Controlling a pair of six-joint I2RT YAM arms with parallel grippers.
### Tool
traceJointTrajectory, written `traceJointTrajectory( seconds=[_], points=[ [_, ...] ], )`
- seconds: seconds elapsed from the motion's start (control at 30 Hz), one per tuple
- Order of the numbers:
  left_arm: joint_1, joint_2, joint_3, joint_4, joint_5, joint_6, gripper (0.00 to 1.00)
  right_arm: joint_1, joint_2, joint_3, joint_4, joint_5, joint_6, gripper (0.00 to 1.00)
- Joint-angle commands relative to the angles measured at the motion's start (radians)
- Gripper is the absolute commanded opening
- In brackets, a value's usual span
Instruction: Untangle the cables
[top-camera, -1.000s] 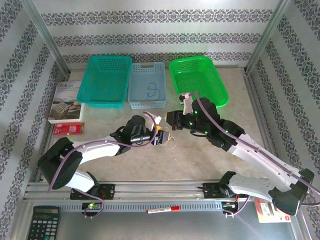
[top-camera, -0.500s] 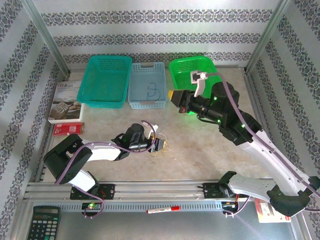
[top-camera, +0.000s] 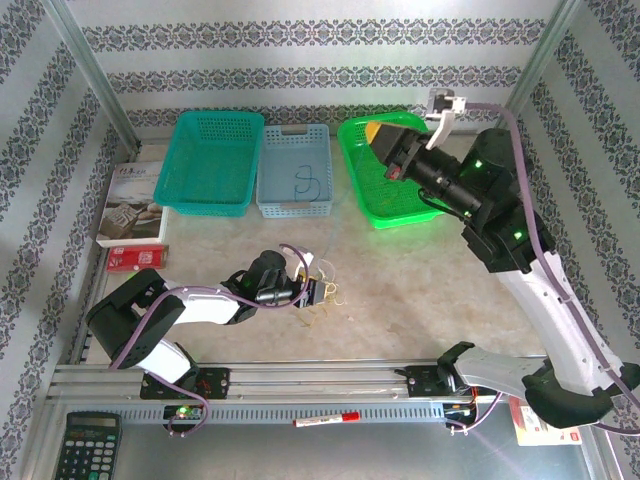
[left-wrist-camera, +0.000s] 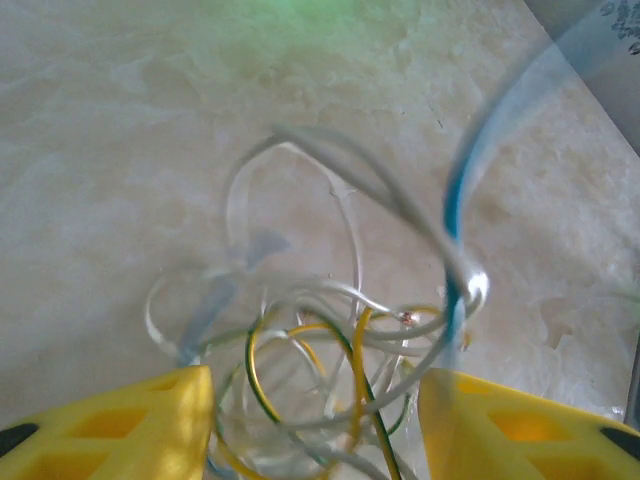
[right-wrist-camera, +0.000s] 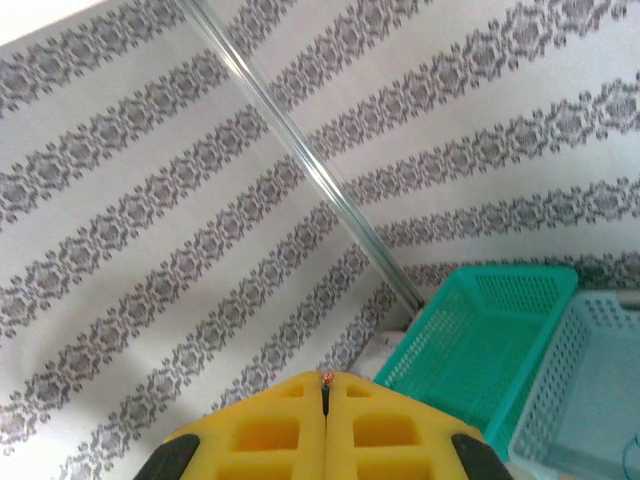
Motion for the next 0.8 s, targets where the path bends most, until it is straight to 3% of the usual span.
traceJointTrajectory(
  seconds=[0.0,0.5,0.77],
  points=[
    [-0.014,-0.013,-0.012,0.046,-0.011,-0.013,0.56,-0.010,0.014,0.057,0.081,-0.031,0.030,0.00],
    [-0.015,-0.022,-0.030,0.065,-0.008,-0.027,0.55,-0.063,0.158,0.309,0.113,-0.085,0.082,0.00],
    [-0.014,-0.131,-0.021,0.004,-0.032,-0.019,0.70,-0.048,0.137,0.229,0.142,-0.107,0.114,0.00]
  ],
)
